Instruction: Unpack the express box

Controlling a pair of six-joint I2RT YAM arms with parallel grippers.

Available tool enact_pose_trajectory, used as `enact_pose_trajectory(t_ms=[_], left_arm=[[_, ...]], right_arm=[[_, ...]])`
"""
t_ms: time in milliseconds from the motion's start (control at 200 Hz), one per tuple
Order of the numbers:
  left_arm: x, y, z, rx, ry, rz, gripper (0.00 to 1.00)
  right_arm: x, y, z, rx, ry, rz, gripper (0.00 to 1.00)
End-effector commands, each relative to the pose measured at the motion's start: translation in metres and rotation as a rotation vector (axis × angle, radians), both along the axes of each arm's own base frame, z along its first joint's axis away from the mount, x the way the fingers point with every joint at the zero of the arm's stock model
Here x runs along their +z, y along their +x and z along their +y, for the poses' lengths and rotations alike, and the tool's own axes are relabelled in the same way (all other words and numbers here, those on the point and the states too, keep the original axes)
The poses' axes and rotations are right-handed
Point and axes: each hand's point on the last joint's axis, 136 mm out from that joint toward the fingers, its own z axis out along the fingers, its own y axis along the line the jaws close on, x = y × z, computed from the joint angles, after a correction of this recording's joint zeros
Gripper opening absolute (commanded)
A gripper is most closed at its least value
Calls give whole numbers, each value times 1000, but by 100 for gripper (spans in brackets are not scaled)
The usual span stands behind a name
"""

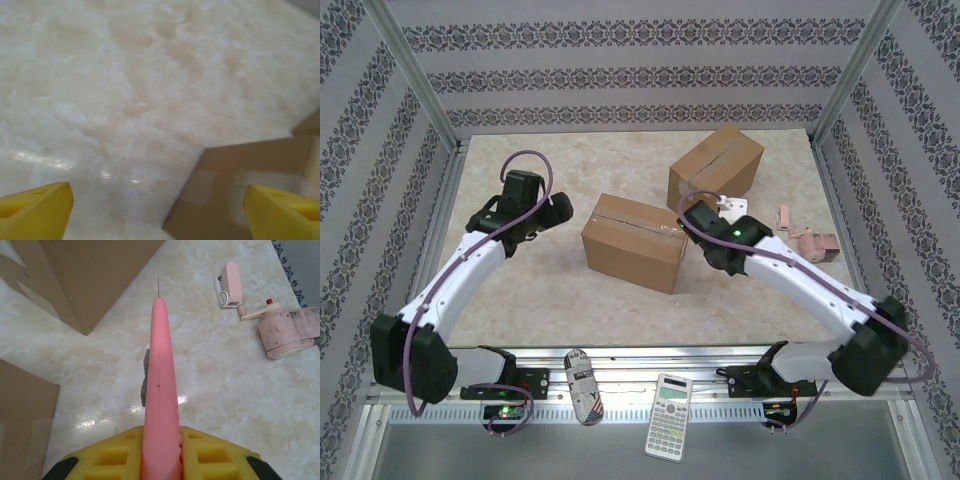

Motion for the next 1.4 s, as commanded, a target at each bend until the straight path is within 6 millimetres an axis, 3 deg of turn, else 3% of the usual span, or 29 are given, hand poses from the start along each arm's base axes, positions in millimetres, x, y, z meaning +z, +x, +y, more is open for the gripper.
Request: enact_pose_trajectory(t_ms=[0,165,410,560,749,874,984,1134,1259,1394], left_arm=[[28,-1,-37,-220,-98,-105,92],[38,5,-72,-389,-174,-141,94],[31,31,-88,-431,-143,-144,95],[19,38,-92,-426,-139,-115,95],[-3,23,-101,-437,-130,-46,94],[1,7,-104,-441,-123,-53,94],[26,-5,-99,-427,-66,-104,94],[80,-18,-106,-459,-53,-203,94],[120,-34,-147,-625,-206,-296,93],[157,-59,-202,-853,-393,-410,94]], right_arm=[[6,-13,-1,42,94,4,0],[25,-32,8,105,303,-40,0],[49,-54,11,148,508,-114,0],[28,-54,7,81,529,-111,0],[-6,-46,3,-12,473,-54,0],[-3,-42,2,-12,440,-55,0],[28,-42,0,52,459,-159,0],[100,-47,21,284,643,-421,0],[154,-56,58,559,797,-595,0],[197,-64,101,810,968,-705,0]])
